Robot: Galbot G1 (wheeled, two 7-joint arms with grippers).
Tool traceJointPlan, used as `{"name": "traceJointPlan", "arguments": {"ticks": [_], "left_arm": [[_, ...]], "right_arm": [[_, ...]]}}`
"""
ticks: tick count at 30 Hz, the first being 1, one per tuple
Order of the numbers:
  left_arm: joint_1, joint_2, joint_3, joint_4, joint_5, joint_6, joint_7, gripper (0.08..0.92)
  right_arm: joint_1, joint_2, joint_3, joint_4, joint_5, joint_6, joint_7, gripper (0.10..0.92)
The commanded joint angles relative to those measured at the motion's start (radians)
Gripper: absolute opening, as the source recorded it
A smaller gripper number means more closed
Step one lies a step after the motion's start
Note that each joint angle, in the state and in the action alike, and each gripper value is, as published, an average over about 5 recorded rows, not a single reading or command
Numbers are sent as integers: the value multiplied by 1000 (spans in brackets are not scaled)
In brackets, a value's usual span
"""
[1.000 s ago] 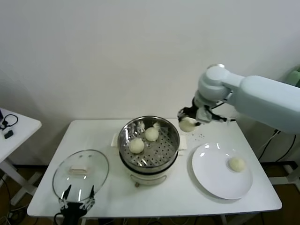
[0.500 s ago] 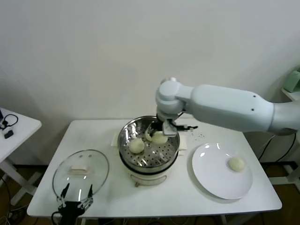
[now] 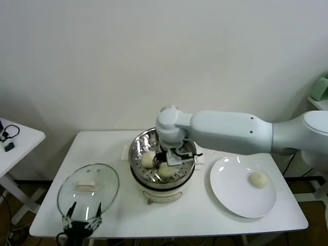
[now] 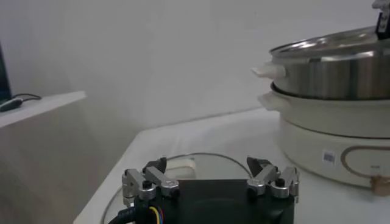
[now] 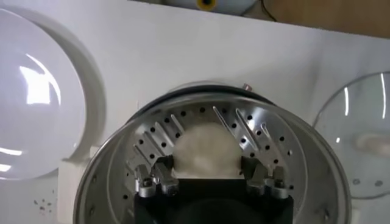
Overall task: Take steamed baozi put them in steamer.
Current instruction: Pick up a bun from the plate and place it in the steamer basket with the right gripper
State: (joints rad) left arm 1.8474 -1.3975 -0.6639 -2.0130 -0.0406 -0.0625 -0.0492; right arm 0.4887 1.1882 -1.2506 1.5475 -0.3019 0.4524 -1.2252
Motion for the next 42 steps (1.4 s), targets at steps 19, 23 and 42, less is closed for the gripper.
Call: {"name": "traceJointPlan", "arguments": {"ticks": [19, 23, 42], "left_arm": [[-9, -3, 2, 9, -5, 3, 0, 823], [-9, -7, 5, 5, -4, 4, -1, 823], [-25, 3, 7, -2, 0, 14, -5, 823]], "right_arm": [[-37, 6, -20, -17, 0, 29, 27, 728], [-39, 4, -16, -20, 5, 36, 33, 769], [20, -67, 95, -42, -5, 157, 0, 823]]}}
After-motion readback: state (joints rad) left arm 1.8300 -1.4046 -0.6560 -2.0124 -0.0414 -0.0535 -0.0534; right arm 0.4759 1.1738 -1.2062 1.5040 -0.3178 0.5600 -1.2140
